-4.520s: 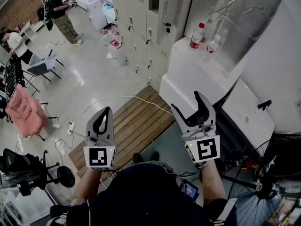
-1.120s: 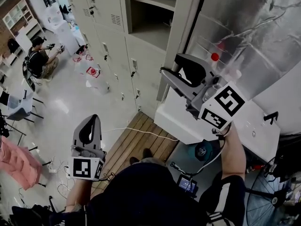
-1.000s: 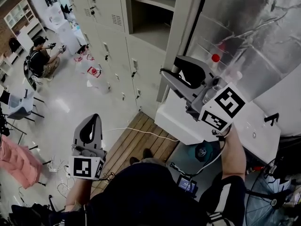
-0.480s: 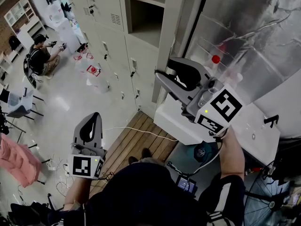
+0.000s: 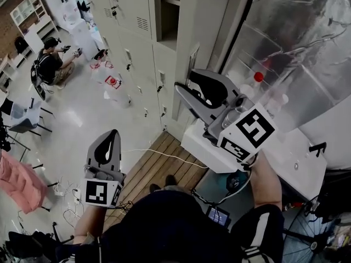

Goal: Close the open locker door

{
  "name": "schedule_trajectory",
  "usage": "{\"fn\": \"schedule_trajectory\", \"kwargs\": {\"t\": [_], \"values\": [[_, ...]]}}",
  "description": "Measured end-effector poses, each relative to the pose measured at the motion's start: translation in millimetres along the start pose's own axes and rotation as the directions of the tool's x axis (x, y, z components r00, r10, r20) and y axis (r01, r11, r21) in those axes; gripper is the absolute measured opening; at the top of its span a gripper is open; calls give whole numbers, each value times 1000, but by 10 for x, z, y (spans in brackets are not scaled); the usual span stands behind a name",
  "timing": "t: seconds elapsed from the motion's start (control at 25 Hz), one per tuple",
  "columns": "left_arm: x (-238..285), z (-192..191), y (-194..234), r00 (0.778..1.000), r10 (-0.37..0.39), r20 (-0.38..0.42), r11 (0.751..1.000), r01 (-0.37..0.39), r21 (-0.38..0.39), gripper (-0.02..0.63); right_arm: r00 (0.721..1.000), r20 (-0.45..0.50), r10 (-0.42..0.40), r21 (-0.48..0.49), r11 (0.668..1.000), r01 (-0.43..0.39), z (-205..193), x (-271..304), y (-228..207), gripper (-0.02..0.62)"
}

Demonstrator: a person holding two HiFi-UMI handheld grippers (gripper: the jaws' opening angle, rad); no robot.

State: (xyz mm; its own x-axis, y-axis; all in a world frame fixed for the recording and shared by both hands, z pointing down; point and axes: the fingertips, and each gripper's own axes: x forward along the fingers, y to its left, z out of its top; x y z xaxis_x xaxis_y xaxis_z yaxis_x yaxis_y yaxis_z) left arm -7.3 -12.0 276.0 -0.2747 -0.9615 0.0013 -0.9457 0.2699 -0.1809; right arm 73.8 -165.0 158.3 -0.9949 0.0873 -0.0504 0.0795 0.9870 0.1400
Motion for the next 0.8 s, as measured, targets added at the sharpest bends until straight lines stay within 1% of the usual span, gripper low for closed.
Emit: {"fn": "schedule_trajectory", "kwargs": {"t": [0.44,0.64,0.72,0.8], "values": [[214,-13,156,998,53,18,999,-53,14,3,1000,9,27,-30,999,-27,-35,449,-12,121],[309,-84,278,996,91,-4,996,-91,6,3,1000,5,24,-47,999,-24,-65,675,-62,120],[341,-101,304,996,94,9,996,-94,5,3,1000,2,15,-55,998,-15,-82,740,-80,120],[358,-81,330,995,98,27,995,-98,-12,3,1000,3,3,-61,998,-3,-89,794,-82,120]]}}
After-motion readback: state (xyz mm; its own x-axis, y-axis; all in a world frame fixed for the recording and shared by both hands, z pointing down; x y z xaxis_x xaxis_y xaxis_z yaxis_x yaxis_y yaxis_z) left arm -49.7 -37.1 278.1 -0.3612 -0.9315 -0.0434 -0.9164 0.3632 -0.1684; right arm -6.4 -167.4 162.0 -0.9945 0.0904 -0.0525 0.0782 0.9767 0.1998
